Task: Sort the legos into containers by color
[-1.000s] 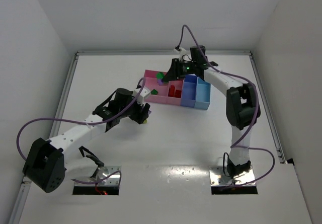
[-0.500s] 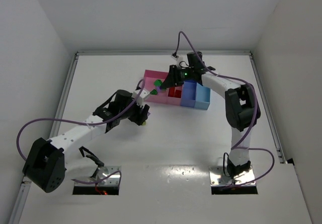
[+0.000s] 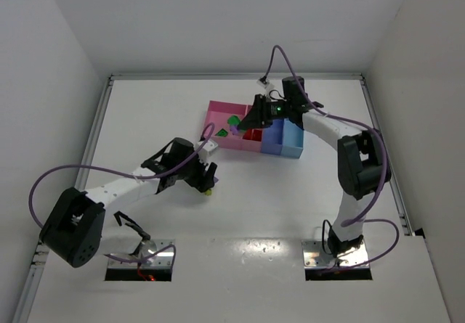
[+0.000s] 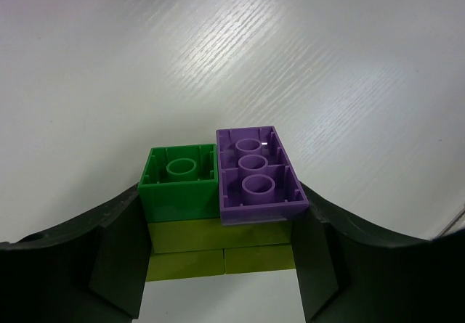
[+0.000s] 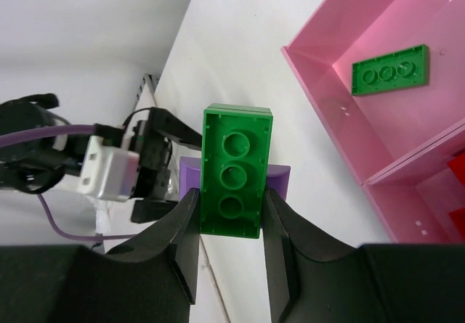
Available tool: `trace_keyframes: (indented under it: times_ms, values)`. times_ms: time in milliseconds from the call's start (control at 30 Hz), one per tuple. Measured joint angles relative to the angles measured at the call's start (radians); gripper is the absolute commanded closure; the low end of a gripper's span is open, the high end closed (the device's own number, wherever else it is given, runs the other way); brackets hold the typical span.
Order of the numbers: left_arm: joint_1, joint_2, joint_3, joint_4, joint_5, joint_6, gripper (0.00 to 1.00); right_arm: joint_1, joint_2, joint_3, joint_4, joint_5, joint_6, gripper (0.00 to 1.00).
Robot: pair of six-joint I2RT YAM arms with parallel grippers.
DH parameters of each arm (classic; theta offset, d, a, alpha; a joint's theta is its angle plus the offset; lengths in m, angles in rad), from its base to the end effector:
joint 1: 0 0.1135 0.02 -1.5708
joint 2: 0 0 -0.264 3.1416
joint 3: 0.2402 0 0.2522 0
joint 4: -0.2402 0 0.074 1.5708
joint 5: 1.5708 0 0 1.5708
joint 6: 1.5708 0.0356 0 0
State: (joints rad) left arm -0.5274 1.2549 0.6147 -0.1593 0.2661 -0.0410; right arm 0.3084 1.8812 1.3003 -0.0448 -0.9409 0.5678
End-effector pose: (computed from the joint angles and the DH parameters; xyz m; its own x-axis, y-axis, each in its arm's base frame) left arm 0.2077 -0.1318 0.1885 -0.6454 0.3302 -0.6888 0.6180 0.7556 -0.2170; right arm 0.3870 0.1535 0.2250 -0.9023 0.0451 -0.4289 -0.3768 0.4012 0.8349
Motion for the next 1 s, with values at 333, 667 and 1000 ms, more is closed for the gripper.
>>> trace_keyframes:
  times_ms: [333,667,1000]
  values:
    - [0.000,0.026,-0.010,0.035,0.004,-0.020,0.32,-0.010,-0.029,-0.058,0.027,-0.016,0.020,0.99]
    - [0.000,0.019,-0.018,0.048,0.001,-0.020,0.48,-0.008,-0.038,-0.079,0.043,-0.017,0.022,0.99]
    - [0.028,-0.142,-0.006,0.033,-0.032,-0.012,0.52,0.124,-0.070,-0.200,-0.207,0.011,-0.246,0.99]
